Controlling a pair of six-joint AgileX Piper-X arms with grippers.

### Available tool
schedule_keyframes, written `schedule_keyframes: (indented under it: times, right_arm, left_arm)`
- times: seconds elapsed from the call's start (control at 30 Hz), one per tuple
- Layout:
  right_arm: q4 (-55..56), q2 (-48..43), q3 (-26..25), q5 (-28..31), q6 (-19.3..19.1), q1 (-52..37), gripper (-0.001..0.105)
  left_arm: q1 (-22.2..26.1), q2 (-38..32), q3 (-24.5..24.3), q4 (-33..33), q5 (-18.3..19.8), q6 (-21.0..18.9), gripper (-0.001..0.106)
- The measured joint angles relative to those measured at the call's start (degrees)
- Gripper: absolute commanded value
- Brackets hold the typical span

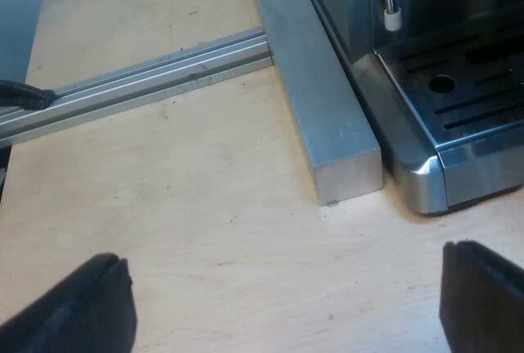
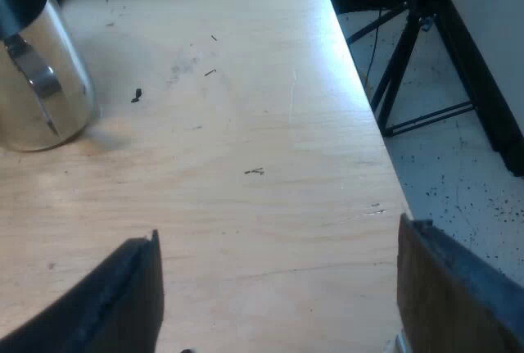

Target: Put the handle in the coffee machine

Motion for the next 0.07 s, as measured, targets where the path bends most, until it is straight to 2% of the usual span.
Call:
schedule_keyframes:
  times: [0.07]
  right_arm:
    - [0.00, 0.00, 0.00, 0.00, 0.00, 0.00, 0.063]
  left_arm:
    - [0.00, 0.00, 0.00, 0.00, 0.00, 0.00, 0.077]
